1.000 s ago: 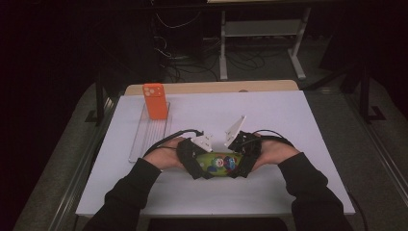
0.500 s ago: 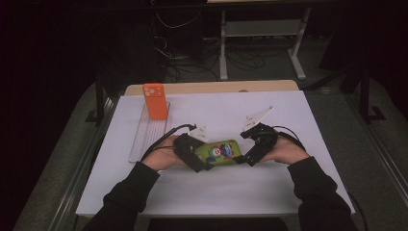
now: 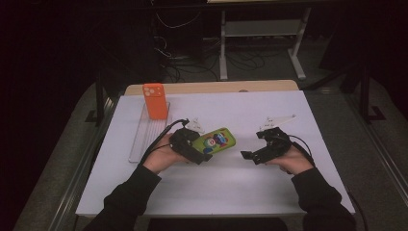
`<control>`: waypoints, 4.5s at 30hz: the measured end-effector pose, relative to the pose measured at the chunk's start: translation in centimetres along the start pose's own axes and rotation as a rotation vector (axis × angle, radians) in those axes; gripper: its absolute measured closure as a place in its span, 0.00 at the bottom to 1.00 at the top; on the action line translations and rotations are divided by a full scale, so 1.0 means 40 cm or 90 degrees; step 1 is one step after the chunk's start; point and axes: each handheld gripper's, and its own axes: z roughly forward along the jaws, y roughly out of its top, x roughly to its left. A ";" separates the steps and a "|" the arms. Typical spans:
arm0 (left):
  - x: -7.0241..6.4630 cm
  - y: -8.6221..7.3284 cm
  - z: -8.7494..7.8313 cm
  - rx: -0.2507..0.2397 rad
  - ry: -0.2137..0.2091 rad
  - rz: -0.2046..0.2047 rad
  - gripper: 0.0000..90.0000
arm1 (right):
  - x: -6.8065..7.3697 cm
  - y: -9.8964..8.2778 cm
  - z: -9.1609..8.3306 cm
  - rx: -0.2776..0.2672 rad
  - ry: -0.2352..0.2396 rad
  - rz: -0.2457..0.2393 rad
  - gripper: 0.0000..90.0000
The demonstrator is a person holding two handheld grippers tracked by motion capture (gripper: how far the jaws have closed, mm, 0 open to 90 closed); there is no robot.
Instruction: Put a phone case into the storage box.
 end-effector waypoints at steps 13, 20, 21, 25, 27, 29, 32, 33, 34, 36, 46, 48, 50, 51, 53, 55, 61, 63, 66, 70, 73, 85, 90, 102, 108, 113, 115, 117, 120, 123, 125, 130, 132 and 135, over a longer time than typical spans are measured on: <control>0.005 0.002 -0.009 0.006 0.011 -0.015 0.17 | 0.039 -0.056 0.012 -0.070 -0.065 0.020 0.00; 0.007 0.002 -0.009 0.006 0.005 -0.013 0.17 | 0.055 -0.055 0.028 -0.053 -0.102 -0.026 0.00; 0.007 0.002 -0.009 0.007 0.005 -0.013 0.17 | 0.056 -0.055 0.031 -0.051 -0.108 -0.032 0.00; 0.001 0.001 -0.004 -0.008 0.003 -0.031 0.17 | 0.063 -0.055 0.036 -0.045 -0.135 -0.067 0.00; 0.007 0.002 -0.008 0.008 0.004 -0.013 0.17 | 0.067 -0.054 0.036 -0.049 -0.148 -0.087 0.00; 0.009 0.001 -0.010 0.009 0.004 -0.014 0.17 | 0.072 -0.054 0.037 -0.050 -0.162 -0.106 0.00; 0.013 0.001 -0.013 0.007 0.007 -0.013 0.17 | 0.078 -0.054 0.039 -0.050 -0.180 -0.128 0.00; 0.012 0.001 -0.013 0.006 0.007 -0.015 0.17 | 0.081 -0.054 0.040 -0.052 -0.183 -0.135 0.00; 0.012 0.001 -0.013 0.004 0.007 -0.016 0.17 | 0.084 -0.054 0.041 -0.050 -0.187 -0.138 0.00; 0.010 0.000 -0.011 0.000 0.006 -0.025 0.17 | 0.089 -0.053 0.042 -0.051 -0.195 -0.150 0.00; 0.010 0.002 -0.009 0.014 0.005 -0.004 0.17 | 0.110 -0.049 0.044 -0.055 -0.240 -0.251 0.00; 0.010 0.002 -0.006 0.015 0.005 -0.003 0.17 | 0.116 -0.049 0.046 -0.052 -0.250 -0.275 0.00; 0.010 0.001 -0.005 0.015 0.006 -0.001 0.17 | 0.123 -0.050 0.049 -0.055 -0.265 -0.303 0.00; 0.010 0.002 -0.005 0.017 0.006 0.001 0.17 | 0.127 -0.050 0.051 -0.052 -0.269 -0.314 0.00; 0.009 0.002 -0.005 0.016 0.004 0.001 0.17 | 0.130 -0.049 0.053 -0.050 -0.288 -0.343 0.00; 0.005 0.002 -0.002 0.005 0.006 -0.014 0.17 | 0.135 -0.049 0.056 -0.046 -0.298 -0.366 0.00; 0.001 0.002 0.001 0.002 0.003 -0.018 0.17 | 0.148 -0.054 0.066 -0.034 -0.334 -0.426 0.00; 0.001 0.002 0.002 0.003 0.002 -0.015 0.17 | 0.152 -0.055 0.069 -0.034 -0.344 -0.437 0.00; 0.001 0.003 0.002 0.007 0.002 -0.016 0.17 | 0.158 -0.057 0.073 -0.031 -0.357 -0.454 0.00; 0.002 0.002 0.002 0.011 0.003 -0.011 0.17 | 0.160 -0.057 0.077 -0.022 -0.382 -0.504 0.00; 0.001 0.002 0.003 0.009 0.003 -0.012 0.17 | 0.167 -0.059 0.081 -0.024 -0.393 -0.525 0.00; -0.002 0.002 0.003 0.008 0.000 -0.020 0.17 | 0.186 -0.070 0.097 -0.009 -0.462 -0.643 0.00; 0.001 0.002 0.000 0.015 0.003 -0.010 0.17 | 0.193 -0.079 0.107 -0.005 -0.494 -0.696 0.00; -0.003 0.007 -0.002 0.019 0.002 0.006 0.17 | 0.210 -0.080 0.132 -0.002 -0.525 -0.793 0.00; -0.012 0.012 -0.001 0.010 -0.003 0.003 0.17 | 0.219 -0.077 0.148 -0.010 -0.530 -0.811 0.00; -0.020 0.016 0.003 0.013 -0.006 0.015 0.17 | 0.237 -0.074 0.164 -0.023 -0.532 -0.821 0.05; -0.024 0.017 0.003 0.016 -0.007 0.019 0.17 | 0.244 -0.073 0.171 -0.023 -0.533 -0.823 0.08; -0.024 0.017 0.003 0.017 -0.007 0.026 0.17 | 0.247 -0.070 0.173 -0.024 -0.535 -0.831 0.13; -0.025 0.017 0.004 0.018 -0.007 0.026 0.17 | 0.254 -0.070 0.179 -0.021 -0.535 -0.841 0.20; -0.026 0.016 0.005 0.021 -0.012 0.033 0.17 | 0.259 -0.072 0.184 -0.015 -0.532 -0.849 0.30; -0.029 0.017 0.006 0.020 -0.015 0.030 0.17 | 0.263 -0.074 0.188 -0.009 -0.532 -0.841 0.37; -0.034 0.016 0.012 0.012 -0.013 0.023 0.17 | 0.268 -0.074 0.189 -0.007 -0.524 -0.840 0.58; -0.035 0.016 0.014 0.010 -0.012 0.023 0.17 | 0.270 -0.075 0.189 -0.007 -0.522 -0.839 0.65; -0.036 0.016 0.014 0.010 -0.014 0.021 0.17 | 0.273 -0.074 0.187 -0.011 -0.515 -0.840 0.74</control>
